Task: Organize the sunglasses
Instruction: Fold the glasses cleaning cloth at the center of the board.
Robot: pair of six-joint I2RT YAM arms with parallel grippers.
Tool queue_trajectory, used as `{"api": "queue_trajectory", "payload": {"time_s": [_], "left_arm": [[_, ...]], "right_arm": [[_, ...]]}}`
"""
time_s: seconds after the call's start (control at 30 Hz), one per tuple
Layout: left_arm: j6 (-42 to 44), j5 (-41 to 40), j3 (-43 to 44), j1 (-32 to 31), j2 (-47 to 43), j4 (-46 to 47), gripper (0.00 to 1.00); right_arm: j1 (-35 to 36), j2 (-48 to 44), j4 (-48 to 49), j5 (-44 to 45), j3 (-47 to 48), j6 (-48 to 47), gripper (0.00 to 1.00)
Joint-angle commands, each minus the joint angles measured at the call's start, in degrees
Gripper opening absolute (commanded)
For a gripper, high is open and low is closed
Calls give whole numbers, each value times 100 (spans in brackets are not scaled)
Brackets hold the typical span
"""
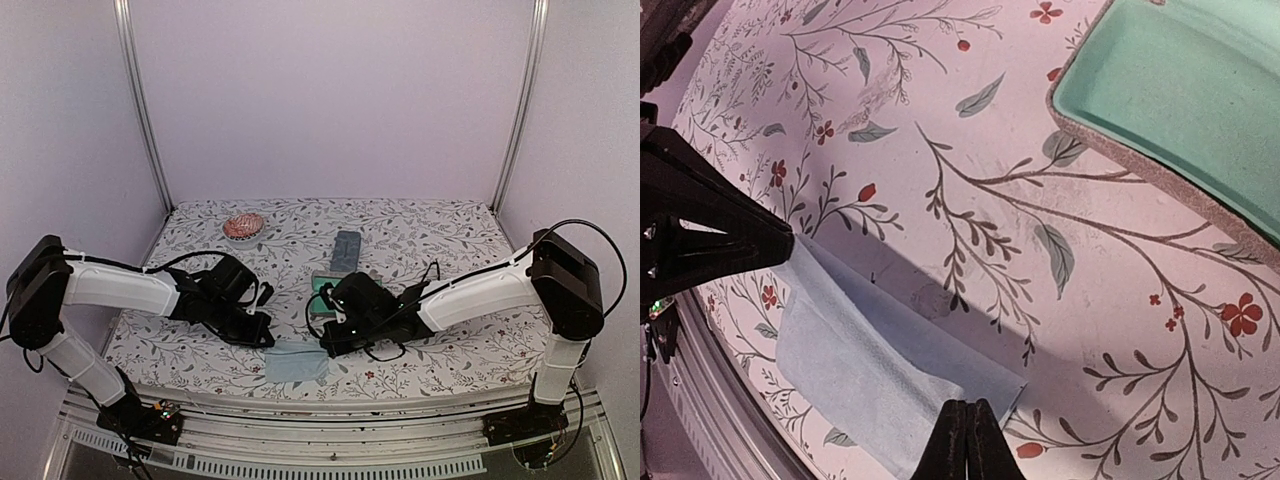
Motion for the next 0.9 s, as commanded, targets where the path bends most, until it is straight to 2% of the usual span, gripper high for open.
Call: {"api": "queue_trajectory", "payload": {"time_s": [0.0, 0.67, 0.73, 0.8, 0.87], "left_arm": [[-16, 22, -92, -81, -3, -57, 0], [-97, 221, -196, -256, 102, 46, 1], [-60, 349, -232, -260, 90, 131, 14], [-17, 563, -301, -260, 62, 288, 28], [31, 774, -342, -259, 27, 445, 37]], "right_arm": [[50, -89, -39, -93, -89, 73, 2], [138, 62, -93, -310, -147, 157, 2], [137, 100, -120, -341, -119, 148, 3], [136, 100, -115, -393, -108, 145, 8], [139, 60, -79, -422, -121, 154, 14]]}}
